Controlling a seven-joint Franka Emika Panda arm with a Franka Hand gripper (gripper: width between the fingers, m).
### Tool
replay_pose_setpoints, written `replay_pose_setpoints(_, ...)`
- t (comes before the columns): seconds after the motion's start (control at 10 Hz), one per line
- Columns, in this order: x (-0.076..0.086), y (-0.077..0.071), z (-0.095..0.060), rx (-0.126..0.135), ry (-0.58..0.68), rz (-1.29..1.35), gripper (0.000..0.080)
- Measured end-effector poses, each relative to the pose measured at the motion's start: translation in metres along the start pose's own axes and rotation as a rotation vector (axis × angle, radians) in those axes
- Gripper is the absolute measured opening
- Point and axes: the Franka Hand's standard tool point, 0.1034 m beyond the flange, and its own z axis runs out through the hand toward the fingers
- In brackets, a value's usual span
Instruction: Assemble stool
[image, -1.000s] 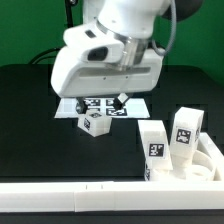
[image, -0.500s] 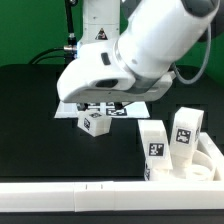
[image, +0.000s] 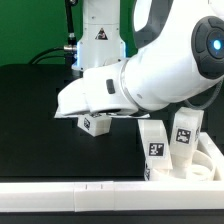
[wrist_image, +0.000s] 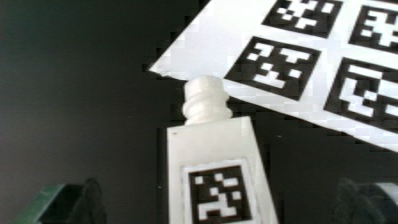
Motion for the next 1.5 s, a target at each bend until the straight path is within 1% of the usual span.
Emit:
replay_pose_setpoints(0.2,0.0,0.002,0.001,0.003,0.002,-0.009,0.0648)
replay_pose_setpoints(0.3,0.004,0.0,0.004,0.007,0.007,-0.035,0.0648)
replay_pose_setpoints(0.4,0.007,-0.003,0.006,0.013,0.011,-0.045,0.0648)
replay_pose_setpoints(0.5,0.008,-0.001,0.009,0.022,0.01,-0.04,0.0648)
replay_pose_setpoints(0.7,0.008,0.01,0.018,0.044,0.014,-0.02,0.0648)
replay_pose_setpoints(1.0,0.01,0.016,0.024,0.059,0.022,-0.01,0.0648)
replay_pose_setpoints(1.2,0.009,0.016,0.026,0.07,0.015,0.046,0.0648)
replay_pose_setpoints(1.3,0.005,0.014,0.027,0.076,-0.007,0.092,0.0648)
replay_pose_setpoints(1.5,0.007,0.01,0.024,0.076,-0.013,0.151,0.0648)
